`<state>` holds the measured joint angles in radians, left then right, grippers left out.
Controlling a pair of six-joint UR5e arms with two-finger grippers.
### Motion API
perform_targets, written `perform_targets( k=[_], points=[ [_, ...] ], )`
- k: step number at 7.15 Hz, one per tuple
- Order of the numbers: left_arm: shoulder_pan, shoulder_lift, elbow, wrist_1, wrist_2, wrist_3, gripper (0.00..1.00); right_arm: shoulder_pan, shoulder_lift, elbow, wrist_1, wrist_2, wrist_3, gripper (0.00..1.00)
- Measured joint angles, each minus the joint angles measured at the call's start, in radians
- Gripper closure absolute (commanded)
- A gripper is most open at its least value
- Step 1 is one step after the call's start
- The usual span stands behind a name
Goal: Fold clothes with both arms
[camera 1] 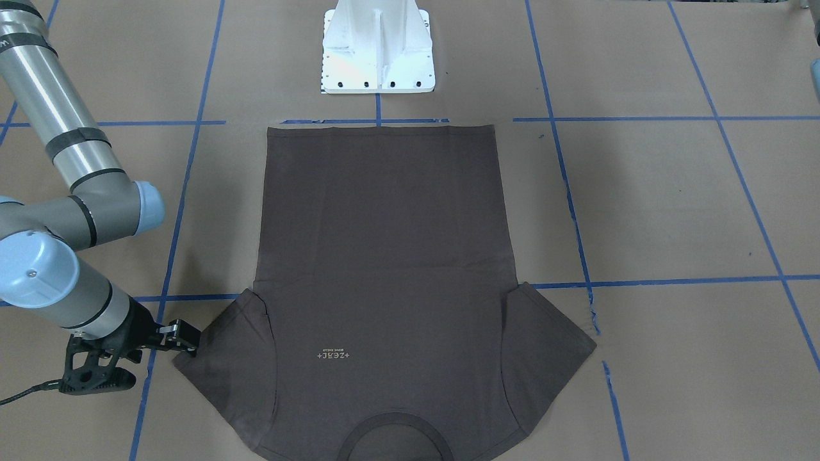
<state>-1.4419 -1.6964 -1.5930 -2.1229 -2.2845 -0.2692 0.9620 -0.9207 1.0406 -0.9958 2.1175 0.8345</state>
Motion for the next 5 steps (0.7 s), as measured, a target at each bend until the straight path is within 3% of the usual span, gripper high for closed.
perform_targets(
  k=[2,3,4,5],
  points=[
    [0.000,-0.009,0.005,-0.001,-0.001,-0.002,0.00,-0.015,0.017,-0.026,-0.001,-0.013,0.003,0.16],
    [0.000,-0.010,0.005,-0.001,-0.002,-0.002,0.00,-0.021,0.026,-0.038,-0.001,-0.024,0.003,0.39],
    [0.000,-0.010,0.007,-0.001,-0.002,-0.002,0.00,-0.023,0.036,-0.050,-0.001,-0.033,0.004,0.71],
    [0.000,-0.010,0.008,-0.002,-0.002,-0.002,0.00,-0.024,0.041,-0.057,-0.001,-0.036,0.005,0.92]
  ],
)
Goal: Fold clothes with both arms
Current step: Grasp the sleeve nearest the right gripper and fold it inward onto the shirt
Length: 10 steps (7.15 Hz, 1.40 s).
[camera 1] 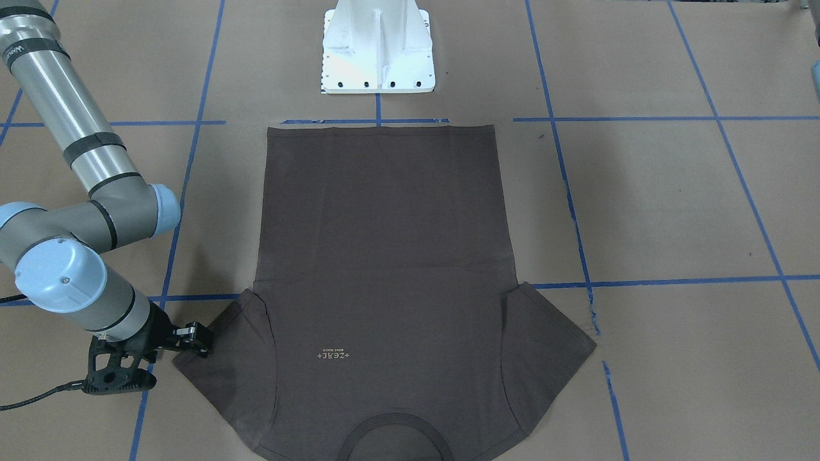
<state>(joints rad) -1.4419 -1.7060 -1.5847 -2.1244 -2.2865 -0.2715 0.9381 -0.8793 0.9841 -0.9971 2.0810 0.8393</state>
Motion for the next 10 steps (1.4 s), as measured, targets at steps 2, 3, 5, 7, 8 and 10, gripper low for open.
perform_targets(
  k=[2,3,5,7,8,10],
  points=[
    [0.000,-0.001,0.000,0.000,0.001,0.000,0.00,-0.001,0.007,-0.002,0.000,0.000,0.002,1.00],
    [0.000,-0.001,0.000,0.001,0.000,0.000,0.00,-0.001,0.009,0.000,0.000,0.000,0.003,1.00],
    [0.000,-0.002,-0.001,0.006,0.000,0.000,0.00,0.001,0.029,0.016,0.001,0.005,0.008,1.00],
    [0.000,-0.003,-0.001,0.008,0.000,0.000,0.00,-0.008,0.084,0.067,0.000,0.016,0.040,1.00],
    [0.000,-0.003,-0.001,0.007,0.000,0.000,0.00,-0.031,0.122,0.086,-0.001,0.014,0.071,1.00],
    [0.000,-0.004,-0.001,0.004,0.001,0.001,0.00,-0.091,0.183,0.089,-0.002,-0.032,0.109,0.84]
  ],
)
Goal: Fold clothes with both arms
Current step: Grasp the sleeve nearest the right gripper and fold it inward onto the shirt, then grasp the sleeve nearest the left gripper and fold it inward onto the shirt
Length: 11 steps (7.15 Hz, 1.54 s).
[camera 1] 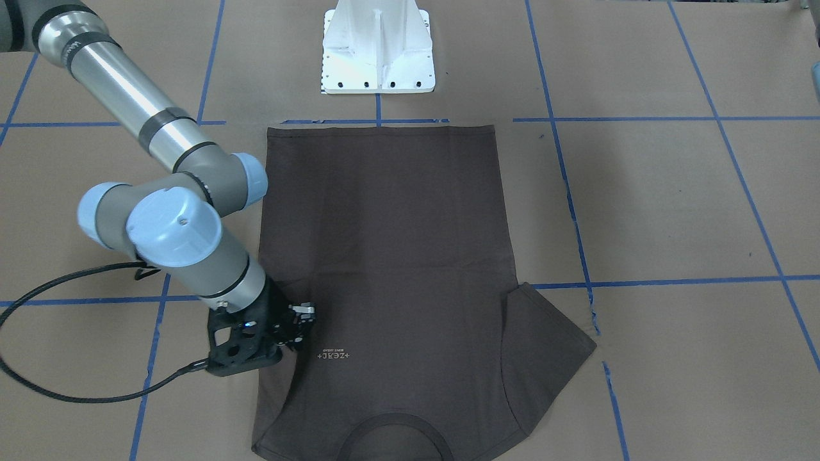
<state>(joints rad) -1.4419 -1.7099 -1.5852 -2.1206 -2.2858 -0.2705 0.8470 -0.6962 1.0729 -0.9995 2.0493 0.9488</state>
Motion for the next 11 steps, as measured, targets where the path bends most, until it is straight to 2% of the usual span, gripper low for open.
perform_targets(
  k=[1,3,5,7,9,11],
  points=[
    [0.000,-0.002,0.000,0.001,0.000,-0.001,0.00,-0.017,0.009,-0.001,0.001,-0.022,0.005,0.01],
    [0.000,-0.018,0.003,0.006,0.000,-0.004,0.00,-0.026,0.013,-0.002,0.004,-0.034,0.010,0.00],
    [0.016,-0.082,0.030,0.007,0.005,-0.080,0.00,-0.025,0.013,0.005,0.000,-0.029,0.061,0.00],
    [0.141,-0.170,0.050,0.001,0.050,-0.291,0.00,0.000,-0.027,0.079,-0.078,0.035,0.122,0.00],
    [0.313,-0.240,0.052,-0.017,0.200,-0.531,0.00,0.082,-0.155,0.257,-0.213,0.149,0.112,0.00],
    [0.471,-0.290,0.103,-0.086,0.385,-0.743,0.00,0.165,-0.256,0.334,-0.247,0.242,0.043,0.00]
  ],
)
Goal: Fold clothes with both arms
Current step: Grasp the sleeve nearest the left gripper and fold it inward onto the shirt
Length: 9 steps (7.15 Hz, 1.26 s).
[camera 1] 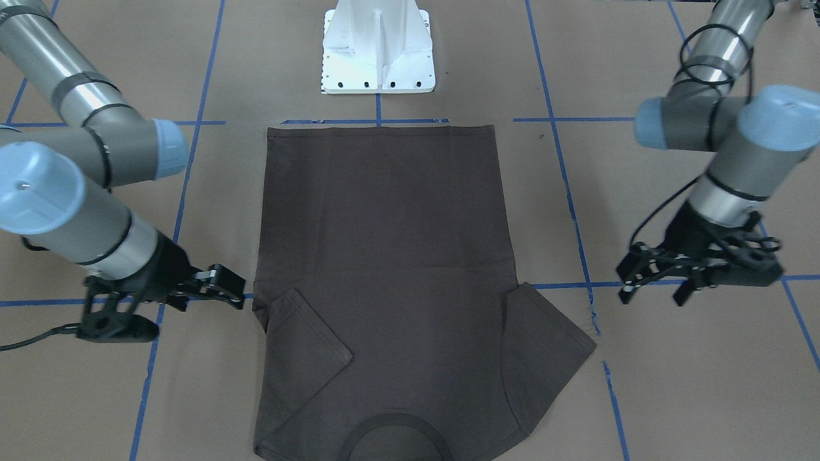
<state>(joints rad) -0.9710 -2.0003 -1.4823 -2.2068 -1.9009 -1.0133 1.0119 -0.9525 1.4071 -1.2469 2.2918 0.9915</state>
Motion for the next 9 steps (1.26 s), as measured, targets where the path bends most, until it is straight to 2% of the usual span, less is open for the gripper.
perform_targets(
  k=[1,3,6,7,8,9],
  points=[
    [0.051,-0.028,0.061,-0.043,0.083,-0.076,0.00,0.018,-0.026,0.011,-0.003,0.015,-0.037,0.00],
    [0.108,-0.080,0.185,-0.096,0.191,-0.122,0.00,0.022,-0.033,0.015,-0.004,0.018,-0.057,0.00],
    [0.148,-0.116,0.307,-0.161,0.249,-0.125,0.01,0.011,-0.027,0.015,-0.003,0.010,-0.049,0.00],
    [0.151,-0.120,0.331,-0.176,0.251,-0.124,0.06,0.007,-0.027,0.015,-0.003,0.008,-0.047,0.00],
    [0.153,-0.123,0.350,-0.195,0.252,-0.124,0.19,0.005,-0.026,0.014,-0.002,0.007,-0.046,0.00],
    [0.153,-0.125,0.362,-0.207,0.252,-0.123,0.41,0.004,-0.027,0.014,-0.002,0.006,-0.045,0.00]
  ],
)
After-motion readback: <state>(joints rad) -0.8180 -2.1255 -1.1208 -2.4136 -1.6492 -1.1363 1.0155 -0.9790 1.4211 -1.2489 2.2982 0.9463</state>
